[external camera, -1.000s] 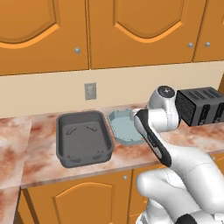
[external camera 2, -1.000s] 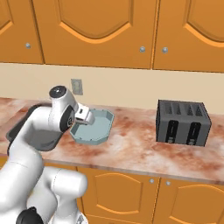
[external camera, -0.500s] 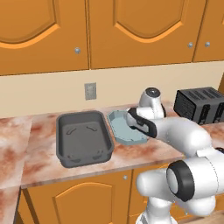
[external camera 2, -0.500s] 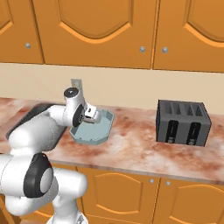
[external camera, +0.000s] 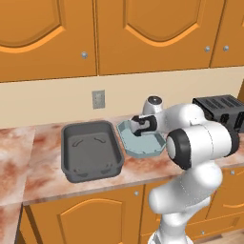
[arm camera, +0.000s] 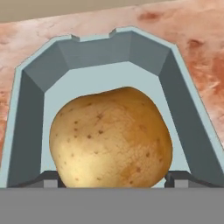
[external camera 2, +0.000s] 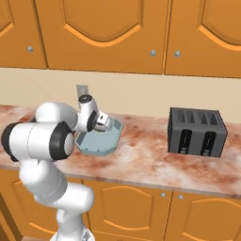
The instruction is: Place one potato and one chicken drumstick in each tupperware on the nearby counter, to pack two identical lunches.
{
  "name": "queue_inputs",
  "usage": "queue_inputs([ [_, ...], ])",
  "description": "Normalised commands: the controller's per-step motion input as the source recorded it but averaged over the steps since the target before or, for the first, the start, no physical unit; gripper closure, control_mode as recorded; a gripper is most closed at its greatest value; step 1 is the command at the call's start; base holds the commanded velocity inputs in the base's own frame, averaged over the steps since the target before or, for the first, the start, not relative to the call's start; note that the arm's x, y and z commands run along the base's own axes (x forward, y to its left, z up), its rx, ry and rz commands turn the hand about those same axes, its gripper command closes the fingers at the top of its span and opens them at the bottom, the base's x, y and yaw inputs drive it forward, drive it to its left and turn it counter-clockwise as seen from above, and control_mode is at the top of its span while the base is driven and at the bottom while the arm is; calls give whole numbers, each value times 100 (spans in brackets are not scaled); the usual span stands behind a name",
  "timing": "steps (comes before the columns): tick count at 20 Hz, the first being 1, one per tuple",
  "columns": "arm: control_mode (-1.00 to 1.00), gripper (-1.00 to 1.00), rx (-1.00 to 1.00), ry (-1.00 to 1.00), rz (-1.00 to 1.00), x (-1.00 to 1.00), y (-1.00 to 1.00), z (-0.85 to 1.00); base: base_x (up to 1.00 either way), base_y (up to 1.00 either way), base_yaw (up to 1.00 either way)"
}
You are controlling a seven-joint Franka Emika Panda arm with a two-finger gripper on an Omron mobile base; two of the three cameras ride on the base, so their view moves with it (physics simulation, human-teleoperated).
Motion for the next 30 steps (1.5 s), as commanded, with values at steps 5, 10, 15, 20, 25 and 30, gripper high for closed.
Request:
queue_inputs([
  [5, -100, 100, 0, 9, 0, 60, 3, -32, 0, 0, 0],
  [10, -100, 100, 0, 9, 0, 40, 0, -33, 0, 0, 0],
  [15, -100, -100, 0, 5, 0, 44, 5, -23, 0, 0, 0],
  [20, -100, -100, 0, 0, -6, 8, 0, 5, 0, 0, 0],
  [25, -100, -100, 0, 0, -6, -7, 0, 0, 0, 0, 0],
  [30, -100, -100, 0, 0, -8, -7, 0, 1, 0, 0, 0],
])
